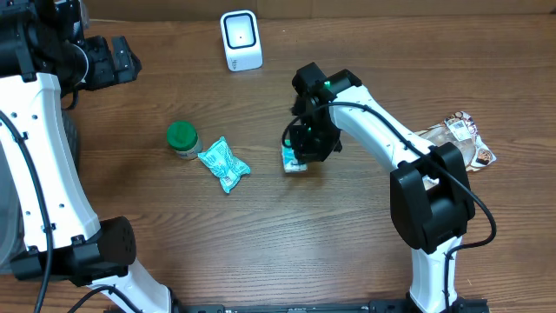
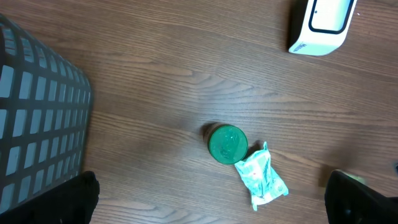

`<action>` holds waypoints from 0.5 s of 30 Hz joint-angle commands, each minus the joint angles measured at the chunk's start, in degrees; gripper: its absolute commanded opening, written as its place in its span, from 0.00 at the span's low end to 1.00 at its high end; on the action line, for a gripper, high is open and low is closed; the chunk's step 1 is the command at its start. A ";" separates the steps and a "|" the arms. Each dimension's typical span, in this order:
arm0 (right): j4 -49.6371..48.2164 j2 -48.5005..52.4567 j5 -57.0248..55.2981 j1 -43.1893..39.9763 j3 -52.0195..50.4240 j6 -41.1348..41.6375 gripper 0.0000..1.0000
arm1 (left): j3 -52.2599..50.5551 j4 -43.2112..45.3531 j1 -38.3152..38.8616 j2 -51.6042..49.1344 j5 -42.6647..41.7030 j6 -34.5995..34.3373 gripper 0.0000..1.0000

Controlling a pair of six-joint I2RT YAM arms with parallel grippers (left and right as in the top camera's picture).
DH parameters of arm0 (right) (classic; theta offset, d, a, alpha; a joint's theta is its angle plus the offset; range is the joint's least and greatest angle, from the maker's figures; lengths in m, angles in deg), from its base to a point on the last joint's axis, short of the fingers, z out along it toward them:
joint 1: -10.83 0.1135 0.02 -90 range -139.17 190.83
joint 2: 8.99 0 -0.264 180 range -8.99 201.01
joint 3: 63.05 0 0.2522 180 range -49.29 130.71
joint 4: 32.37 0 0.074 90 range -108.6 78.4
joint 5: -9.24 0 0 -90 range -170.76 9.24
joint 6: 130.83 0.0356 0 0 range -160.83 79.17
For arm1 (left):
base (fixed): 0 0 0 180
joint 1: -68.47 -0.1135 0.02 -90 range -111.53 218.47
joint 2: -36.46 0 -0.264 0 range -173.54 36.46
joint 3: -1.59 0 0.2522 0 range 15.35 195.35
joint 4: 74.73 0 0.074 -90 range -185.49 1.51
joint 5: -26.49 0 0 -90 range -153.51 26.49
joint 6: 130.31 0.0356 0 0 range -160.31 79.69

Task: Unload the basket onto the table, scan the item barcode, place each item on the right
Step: 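Grasp the small teal Kleenex pack with the right gripper, then lift the Kleenex pack and set it down to the right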

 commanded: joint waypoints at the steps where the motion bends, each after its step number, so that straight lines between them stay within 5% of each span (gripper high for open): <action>1: -0.33 -2.05 -3.91 0.15 -0.85 20.00 0.05 | 0.07 0.04 0.39 0.17 0.35 1.09 1.00; 10: 5.51 -2.14 -3.41 -1.75 3.08 10.19 0.36 | 0.07 0.02 0.39 0.17 0.35 1.09 0.99; 15: 12.79 -2.14 -3.45 -3.82 13.03 -4.33 0.67 | 0.07 0.04 0.39 0.17 0.35 1.11 1.00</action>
